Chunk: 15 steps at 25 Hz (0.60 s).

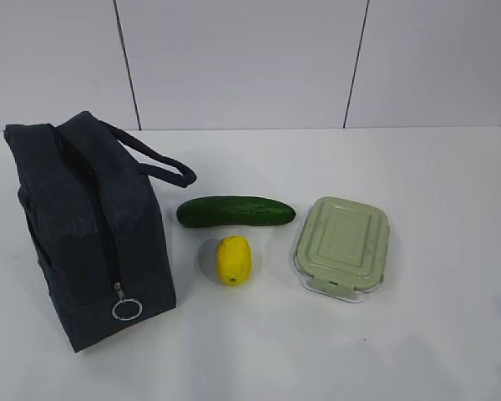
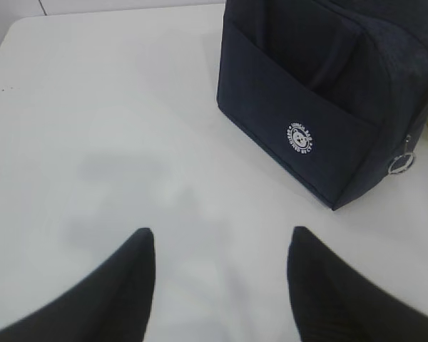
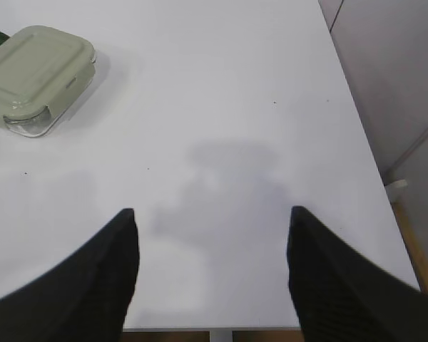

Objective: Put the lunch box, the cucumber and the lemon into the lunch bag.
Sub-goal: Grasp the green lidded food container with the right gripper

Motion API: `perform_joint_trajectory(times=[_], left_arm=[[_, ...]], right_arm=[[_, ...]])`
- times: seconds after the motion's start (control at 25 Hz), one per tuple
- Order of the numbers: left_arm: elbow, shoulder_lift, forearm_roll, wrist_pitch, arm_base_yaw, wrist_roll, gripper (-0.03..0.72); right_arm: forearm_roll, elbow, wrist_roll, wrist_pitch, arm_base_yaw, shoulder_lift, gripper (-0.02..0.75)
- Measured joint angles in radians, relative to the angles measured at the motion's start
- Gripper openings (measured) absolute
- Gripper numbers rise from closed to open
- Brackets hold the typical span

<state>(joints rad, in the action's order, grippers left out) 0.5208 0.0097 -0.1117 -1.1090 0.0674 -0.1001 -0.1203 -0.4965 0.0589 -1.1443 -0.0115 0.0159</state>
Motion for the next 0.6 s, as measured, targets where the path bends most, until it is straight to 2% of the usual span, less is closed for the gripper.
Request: perform_joint_trajectory(times=[0.6], left_arm=[[0.0, 0.0, 0.0, 0.0, 0.0, 0.0, 0.432]], right_arm=[[0.0, 0.0, 0.0, 0.0, 0.0, 0.0, 0.496]])
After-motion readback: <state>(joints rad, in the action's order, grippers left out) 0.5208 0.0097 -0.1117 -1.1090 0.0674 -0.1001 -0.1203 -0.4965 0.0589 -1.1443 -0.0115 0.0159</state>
